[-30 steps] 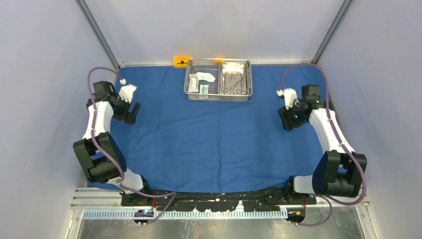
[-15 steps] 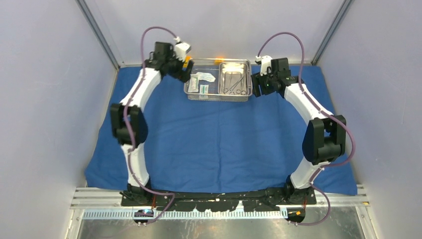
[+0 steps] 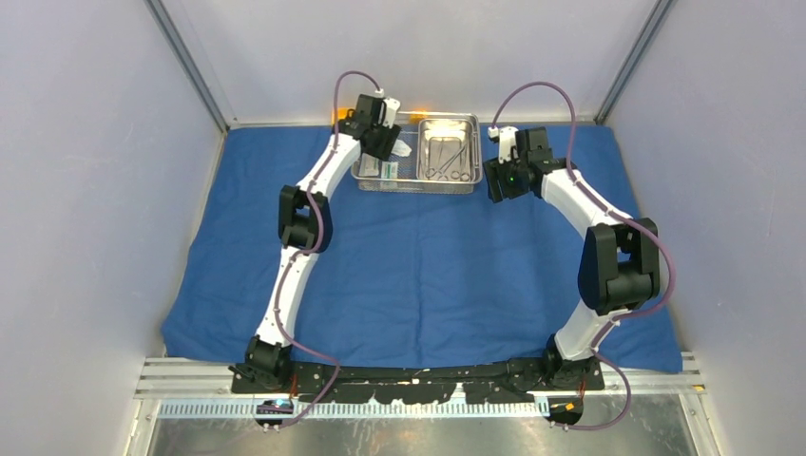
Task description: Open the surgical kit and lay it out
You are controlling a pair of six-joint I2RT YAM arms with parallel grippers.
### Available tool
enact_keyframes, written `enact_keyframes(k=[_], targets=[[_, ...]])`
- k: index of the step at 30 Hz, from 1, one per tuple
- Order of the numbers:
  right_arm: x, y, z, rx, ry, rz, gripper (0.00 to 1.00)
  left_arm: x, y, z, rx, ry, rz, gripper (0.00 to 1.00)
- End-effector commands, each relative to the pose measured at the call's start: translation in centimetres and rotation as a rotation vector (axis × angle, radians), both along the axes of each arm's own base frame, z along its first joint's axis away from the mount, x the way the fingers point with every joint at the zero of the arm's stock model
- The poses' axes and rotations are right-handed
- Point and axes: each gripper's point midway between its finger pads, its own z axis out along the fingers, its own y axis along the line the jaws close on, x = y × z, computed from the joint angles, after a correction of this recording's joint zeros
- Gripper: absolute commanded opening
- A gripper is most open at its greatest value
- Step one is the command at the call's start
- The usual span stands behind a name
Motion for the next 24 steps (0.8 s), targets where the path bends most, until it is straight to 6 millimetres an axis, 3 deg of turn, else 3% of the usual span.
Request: enact_keyframes(k=[1,13,20,24], targets=[[0.3,0.0,2.7,0.005,-0.084,0.008,0.62,1.4,1.8,2.2,0.004,-0.065,0.116,0.60],[-0.1,0.3,1.5,0.011,-0.046,0.028,0.59,-0.4,1.2,-3.7,0.014,0.074,0.096,0.52],[-0.2,0.5,1.0,0.018,-0.021,0.035,0.59,-1.7,1.3,-5.8,0.069,0.128,0.087,0.49],[-0.2,0.6,0.8,0.023,-0.015,0.041,0.58,-2.1,1.3,-6.3,0.066,0.149,0.085,0.40]])
